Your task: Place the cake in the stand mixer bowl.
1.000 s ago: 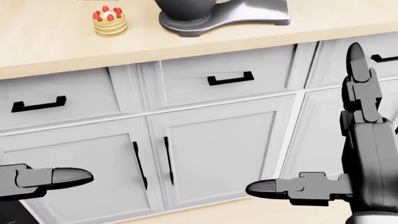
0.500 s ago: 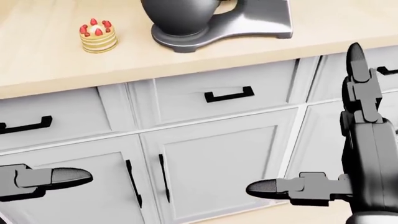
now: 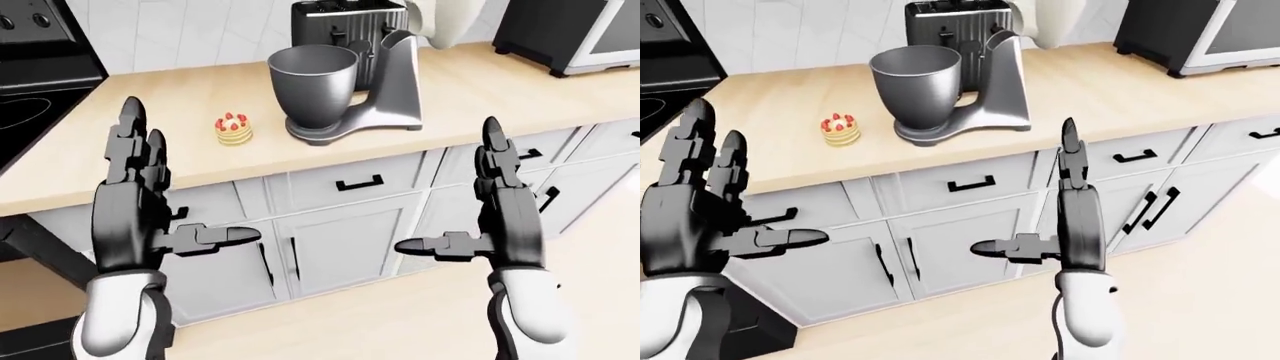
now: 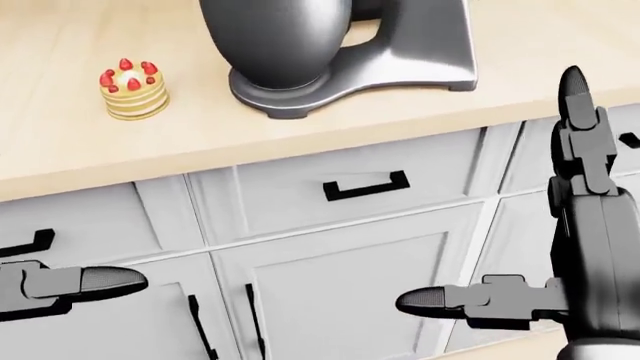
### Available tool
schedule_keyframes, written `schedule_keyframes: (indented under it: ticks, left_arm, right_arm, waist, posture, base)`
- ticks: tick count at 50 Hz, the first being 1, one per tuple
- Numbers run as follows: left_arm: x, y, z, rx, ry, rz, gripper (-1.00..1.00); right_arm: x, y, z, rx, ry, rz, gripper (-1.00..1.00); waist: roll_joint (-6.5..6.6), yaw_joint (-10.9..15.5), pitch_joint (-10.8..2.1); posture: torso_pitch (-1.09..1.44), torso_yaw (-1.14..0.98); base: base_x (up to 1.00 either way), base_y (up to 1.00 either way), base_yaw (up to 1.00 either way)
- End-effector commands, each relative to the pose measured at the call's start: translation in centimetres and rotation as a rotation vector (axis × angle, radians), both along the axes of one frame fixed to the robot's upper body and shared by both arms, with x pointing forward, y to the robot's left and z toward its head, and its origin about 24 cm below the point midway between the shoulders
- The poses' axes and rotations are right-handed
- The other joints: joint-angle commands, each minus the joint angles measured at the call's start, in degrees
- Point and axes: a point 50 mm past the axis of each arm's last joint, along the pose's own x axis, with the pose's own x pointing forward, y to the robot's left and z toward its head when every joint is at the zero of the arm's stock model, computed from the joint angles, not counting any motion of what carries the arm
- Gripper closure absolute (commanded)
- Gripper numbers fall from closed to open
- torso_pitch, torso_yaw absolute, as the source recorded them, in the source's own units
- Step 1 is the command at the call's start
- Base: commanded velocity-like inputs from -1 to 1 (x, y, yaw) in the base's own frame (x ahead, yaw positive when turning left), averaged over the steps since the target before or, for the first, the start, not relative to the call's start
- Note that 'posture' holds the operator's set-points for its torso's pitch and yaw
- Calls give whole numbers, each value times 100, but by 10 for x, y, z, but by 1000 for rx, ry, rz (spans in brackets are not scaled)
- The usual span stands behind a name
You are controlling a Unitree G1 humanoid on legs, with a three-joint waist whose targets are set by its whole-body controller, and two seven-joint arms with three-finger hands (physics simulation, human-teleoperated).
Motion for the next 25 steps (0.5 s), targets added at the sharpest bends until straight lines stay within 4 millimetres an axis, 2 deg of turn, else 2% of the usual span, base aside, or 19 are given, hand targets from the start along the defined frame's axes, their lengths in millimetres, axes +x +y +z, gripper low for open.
schedule_keyframes:
  ticks: [1,3,4,5,6,7,8,11,14,16,17,18,19,21,23,25]
  left_arm:
    - [-5,0,11,20,-74,7,-100]
    - [-4,-1,11,21,-73,7,-100]
    - [-4,-1,11,21,-73,7,-100]
    - [-5,0,11,21,-74,7,-100]
    - [-5,-1,10,21,-73,7,-100]
    - [-4,-1,9,21,-73,7,-100]
    - [-5,-1,10,22,-73,7,-100]
    - [-6,-1,11,22,-74,7,-100]
    - [-6,0,11,22,-73,7,-100]
    - [-5,0,10,22,-72,9,-100]
    - [-5,0,10,22,-72,9,-100]
    - [-6,0,11,22,-73,9,-100]
    - [-6,0,11,22,-73,9,-100]
    - [-5,1,10,23,-72,10,-100]
    - [-5,1,11,23,-74,11,-100]
    - [-5,1,10,24,-73,12,-100]
  right_arm:
    - [-4,3,12,-9,-78,20,-100]
    - [-4,3,12,-9,-78,19,-100]
    - [-4,3,12,-9,-77,19,-100]
    - [-4,3,12,-9,-78,19,-100]
    - [-4,3,12,-9,-78,18,-100]
    - [-5,3,12,-9,-78,17,-100]
    - [-4,3,12,-9,-79,17,-100]
    - [-4,3,12,-9,-79,17,-100]
    - [-4,3,12,-9,-79,17,-100]
    - [-4,3,12,-9,-80,17,-100]
    - [-4,3,11,-7,-80,17,-100]
    - [-4,3,12,-8,-81,18,-100]
    - [-4,3,12,-9,-82,17,-100]
    - [-4,3,11,-7,-82,16,-100]
    - [-5,3,12,-8,-83,15,-100]
    - [-5,2,12,-8,-83,14,-100]
  waist:
    - [9,8,-22]
    - [177,-18,-35]
    - [311,-33,-57]
    - [509,-39,-139]
    - [467,-14,-154]
    - [416,39,-96]
    - [445,17,-55]
    - [310,59,-115]
    - [142,81,-69]
    - [-36,104,-81]
    - [-173,111,-119]
    - [-382,99,-181]
    - [-196,43,-146]
    - [-258,32,-99]
    - [-189,6,-122]
    - [-84,5,-74]
  posture:
    - [0,0]
    - [0,0]
    - [0,0]
    - [0,0]
    - [0,0]
    - [0,0]
    - [0,0]
    - [0,0]
    - [0,0]
    - [0,0]
    - [0,0]
    - [0,0]
    - [0,0]
    - [0,0]
    - [0,0]
    - [0,0]
  base:
    - [18,0,0]
    - [18,0,0]
    - [18,0,0]
    - [20,0,0]
    - [19,0,0]
    - [20,0,0]
    - [19,0,0]
    - [18,0,0]
    - [19,0,0]
    - [18,0,0]
    - [20,0,0]
    - [19,0,0]
    - [20,0,0]
    - [19,0,0]
    - [19,0,0]
    - [18,0,0]
